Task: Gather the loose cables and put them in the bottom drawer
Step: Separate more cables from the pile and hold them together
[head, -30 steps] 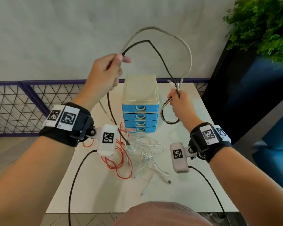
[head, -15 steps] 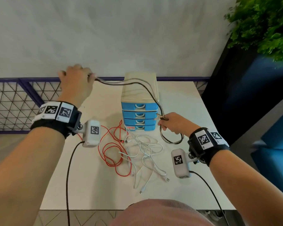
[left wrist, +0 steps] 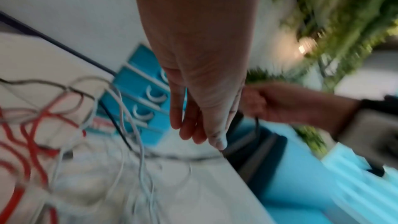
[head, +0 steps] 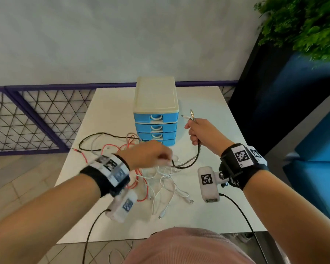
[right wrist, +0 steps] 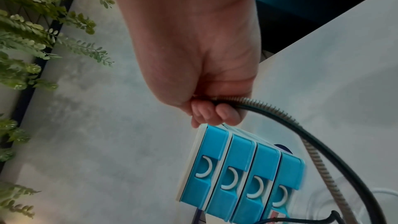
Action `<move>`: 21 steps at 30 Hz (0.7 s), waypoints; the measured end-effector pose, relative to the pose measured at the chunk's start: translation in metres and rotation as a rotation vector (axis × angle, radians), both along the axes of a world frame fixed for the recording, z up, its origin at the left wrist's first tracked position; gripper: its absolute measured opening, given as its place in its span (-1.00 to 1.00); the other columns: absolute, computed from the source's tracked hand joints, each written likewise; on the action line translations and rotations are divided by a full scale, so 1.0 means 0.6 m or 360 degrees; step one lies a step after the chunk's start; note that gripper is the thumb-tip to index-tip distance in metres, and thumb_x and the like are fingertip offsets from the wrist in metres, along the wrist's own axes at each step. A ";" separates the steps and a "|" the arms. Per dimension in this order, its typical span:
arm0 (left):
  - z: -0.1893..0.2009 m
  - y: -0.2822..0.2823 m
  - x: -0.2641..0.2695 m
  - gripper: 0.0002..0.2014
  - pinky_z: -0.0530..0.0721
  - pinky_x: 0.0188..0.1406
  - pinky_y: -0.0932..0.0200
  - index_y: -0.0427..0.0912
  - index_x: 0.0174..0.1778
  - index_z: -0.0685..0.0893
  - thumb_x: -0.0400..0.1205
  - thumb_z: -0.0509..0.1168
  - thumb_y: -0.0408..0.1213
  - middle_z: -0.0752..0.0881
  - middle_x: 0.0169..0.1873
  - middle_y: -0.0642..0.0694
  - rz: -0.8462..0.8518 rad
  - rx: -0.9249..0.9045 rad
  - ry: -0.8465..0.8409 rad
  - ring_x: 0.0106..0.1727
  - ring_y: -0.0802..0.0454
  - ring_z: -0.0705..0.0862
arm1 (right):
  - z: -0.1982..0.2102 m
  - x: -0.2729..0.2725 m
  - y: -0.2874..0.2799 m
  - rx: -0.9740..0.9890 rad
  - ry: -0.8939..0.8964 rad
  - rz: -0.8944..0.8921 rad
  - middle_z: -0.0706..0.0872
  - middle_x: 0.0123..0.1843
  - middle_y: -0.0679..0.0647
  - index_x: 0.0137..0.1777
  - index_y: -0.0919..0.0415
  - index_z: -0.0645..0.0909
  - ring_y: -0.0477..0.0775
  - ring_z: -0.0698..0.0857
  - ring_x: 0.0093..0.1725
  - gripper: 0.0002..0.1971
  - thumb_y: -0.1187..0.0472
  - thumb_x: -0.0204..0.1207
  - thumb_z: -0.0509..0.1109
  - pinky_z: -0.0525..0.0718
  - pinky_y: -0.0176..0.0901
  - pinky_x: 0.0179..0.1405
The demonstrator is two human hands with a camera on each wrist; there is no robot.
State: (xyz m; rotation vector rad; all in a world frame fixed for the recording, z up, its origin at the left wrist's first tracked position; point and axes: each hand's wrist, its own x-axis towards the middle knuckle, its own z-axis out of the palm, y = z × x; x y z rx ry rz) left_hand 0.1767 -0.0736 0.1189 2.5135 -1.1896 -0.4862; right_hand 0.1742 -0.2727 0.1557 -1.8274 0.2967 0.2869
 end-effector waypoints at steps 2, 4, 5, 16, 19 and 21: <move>-0.039 -0.034 -0.035 -0.90 0.53 -0.17 0.22 0.06 -0.04 0.67 0.59 0.28 -0.11 0.72 -0.09 0.12 -0.0314 0.0218 0.0010 -0.09 0.19 0.60 | 0.004 -0.004 0.001 0.0019 -0.0027 0.0017 0.33 -0.46 0.00 -0.09 0.23 0.49 -0.04 0.33 -0.51 -0.75 0.18 0.74 0.05 0.37 -0.23 -0.50; -0.078 -0.057 -0.058 -0.85 0.47 -0.16 0.19 0.03 0.03 0.68 0.57 0.28 -0.20 0.71 0.01 0.07 -0.0568 0.0423 -0.0037 0.03 0.07 0.62 | 0.009 -0.009 0.003 0.0014 -0.0044 0.0053 0.33 -0.46 0.00 -0.10 0.22 0.49 -0.04 0.32 -0.52 -0.76 0.20 0.73 0.04 0.37 -0.24 -0.51; -0.099 -0.062 -0.064 -0.82 0.46 -0.16 0.16 0.00 0.05 0.68 0.57 0.27 -0.25 0.70 0.05 0.02 -0.0667 0.0523 -0.0047 0.06 0.00 0.63 | 0.010 -0.012 0.003 0.0005 -0.0052 0.0071 0.32 -0.46 0.00 -0.10 0.21 0.50 -0.05 0.31 -0.52 -0.75 0.20 0.72 0.04 0.37 -0.25 -0.52; -0.184 -0.052 -0.067 -0.93 0.44 -0.34 0.18 -0.09 -0.06 0.63 0.59 0.26 -0.27 0.53 -0.21 0.11 -0.0810 0.0449 -0.0176 0.00 -0.04 0.67 | 0.013 -0.048 -0.006 -0.0045 -0.0094 0.0119 0.33 -0.47 -0.01 -0.11 0.23 0.54 -0.05 0.29 -0.54 -0.73 0.22 0.72 0.06 0.31 -0.25 -0.52; -0.135 -0.055 -0.052 -0.88 0.55 -0.15 0.19 0.09 -0.23 0.60 0.55 0.38 -0.22 0.64 -0.11 0.11 -0.0268 0.0083 0.0240 -0.06 0.23 0.60 | 0.010 -0.046 -0.017 -0.0037 -0.0164 0.0082 0.43 -0.43 0.02 -0.12 0.21 0.53 -0.05 0.38 -0.51 -0.73 0.21 0.73 0.05 0.37 -0.24 -0.49; -0.091 -0.058 -0.037 -0.82 0.57 -0.11 0.35 0.08 -0.28 0.58 0.57 0.41 -0.26 0.71 -0.23 0.12 0.0139 -0.0436 0.0529 -0.14 0.29 0.68 | 0.009 -0.041 -0.021 -0.0015 -0.0243 0.0054 0.60 -0.34 0.04 -0.07 0.22 0.57 -0.04 0.55 -0.44 -0.73 0.20 0.73 0.06 0.51 -0.23 -0.43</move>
